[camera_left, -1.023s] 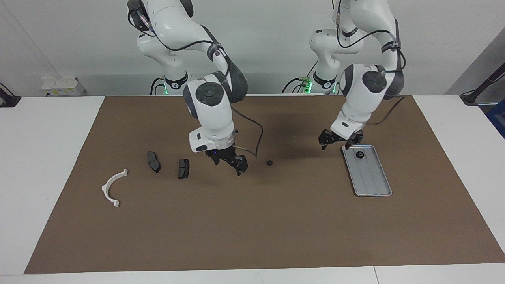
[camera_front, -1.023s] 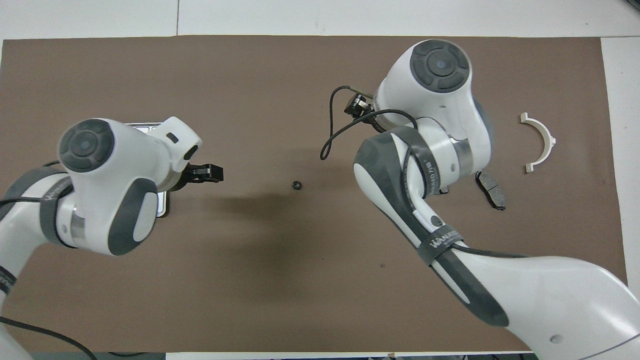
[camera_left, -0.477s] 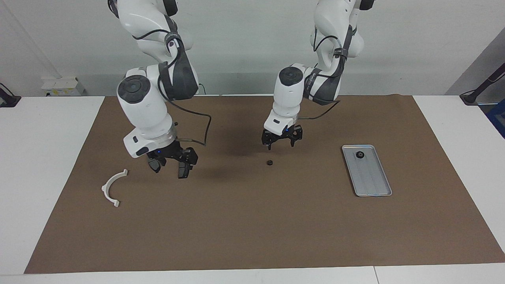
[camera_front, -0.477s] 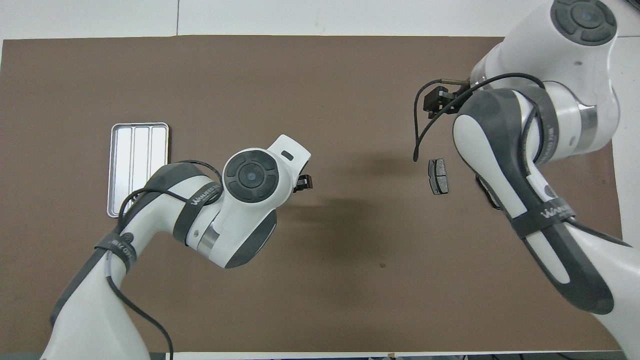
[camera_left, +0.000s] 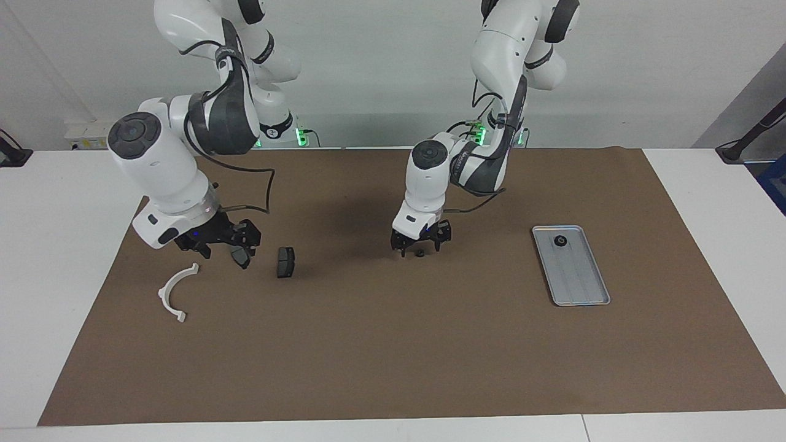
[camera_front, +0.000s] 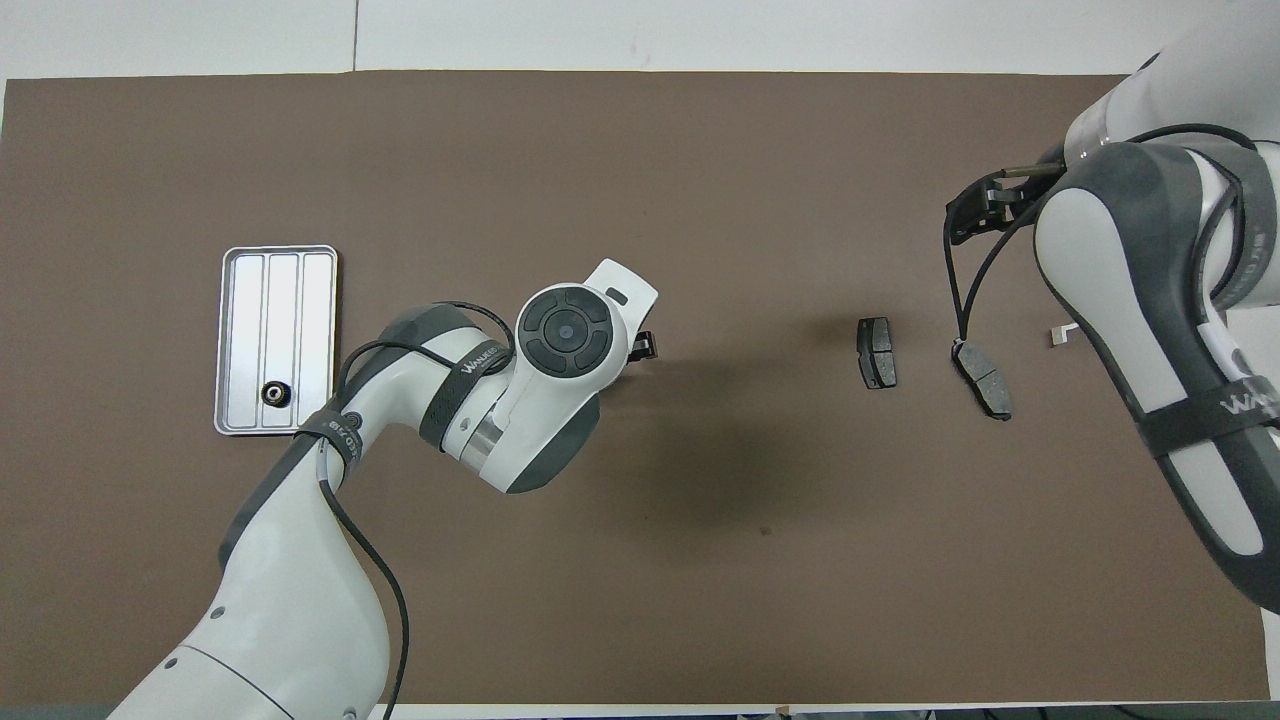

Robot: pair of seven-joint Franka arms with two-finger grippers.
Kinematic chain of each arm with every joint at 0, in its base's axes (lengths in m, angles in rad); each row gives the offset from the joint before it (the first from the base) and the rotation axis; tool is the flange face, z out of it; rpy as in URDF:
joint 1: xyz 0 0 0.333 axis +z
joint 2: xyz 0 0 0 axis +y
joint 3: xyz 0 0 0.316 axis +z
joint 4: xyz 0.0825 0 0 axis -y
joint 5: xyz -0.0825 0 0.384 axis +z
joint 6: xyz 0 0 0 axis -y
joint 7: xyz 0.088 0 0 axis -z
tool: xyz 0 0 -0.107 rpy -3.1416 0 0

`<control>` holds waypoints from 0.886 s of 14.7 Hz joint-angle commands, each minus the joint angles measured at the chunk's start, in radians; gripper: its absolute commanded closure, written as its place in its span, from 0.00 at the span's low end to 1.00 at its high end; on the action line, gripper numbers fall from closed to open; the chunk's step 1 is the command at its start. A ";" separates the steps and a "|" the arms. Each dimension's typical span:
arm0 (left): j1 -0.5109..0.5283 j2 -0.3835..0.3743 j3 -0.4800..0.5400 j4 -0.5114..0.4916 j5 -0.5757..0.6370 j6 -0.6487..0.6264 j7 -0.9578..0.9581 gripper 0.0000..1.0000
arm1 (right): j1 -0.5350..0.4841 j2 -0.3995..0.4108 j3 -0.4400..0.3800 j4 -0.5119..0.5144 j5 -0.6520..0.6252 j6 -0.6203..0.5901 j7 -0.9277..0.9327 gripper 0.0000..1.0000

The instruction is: Pick bearing gear from pile to tray

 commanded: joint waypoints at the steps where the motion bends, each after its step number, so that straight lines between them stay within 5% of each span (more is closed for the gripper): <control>1: -0.007 0.003 0.011 -0.014 0.024 0.035 -0.016 0.02 | -0.017 -0.127 0.004 -0.101 0.005 -0.007 -0.021 0.00; 8: -0.007 -0.010 0.010 -0.077 0.024 0.062 -0.013 0.12 | -0.020 -0.347 -0.003 -0.167 0.005 -0.117 -0.020 0.00; 9: -0.005 -0.011 0.010 -0.075 0.024 0.061 -0.013 0.23 | -0.020 -0.371 -0.003 -0.167 0.005 -0.156 -0.020 0.00; 10: -0.005 -0.011 0.010 -0.075 0.024 0.061 -0.013 0.45 | -0.020 -0.390 -0.003 -0.164 0.005 -0.197 -0.018 0.00; 12: -0.002 -0.011 0.010 -0.071 0.022 0.061 -0.011 1.00 | -0.017 -0.392 -0.003 -0.157 0.005 -0.245 -0.016 0.00; 13: 0.005 -0.009 0.010 -0.063 0.021 0.056 -0.011 1.00 | -0.019 -0.392 -0.003 -0.157 0.005 -0.251 -0.016 0.00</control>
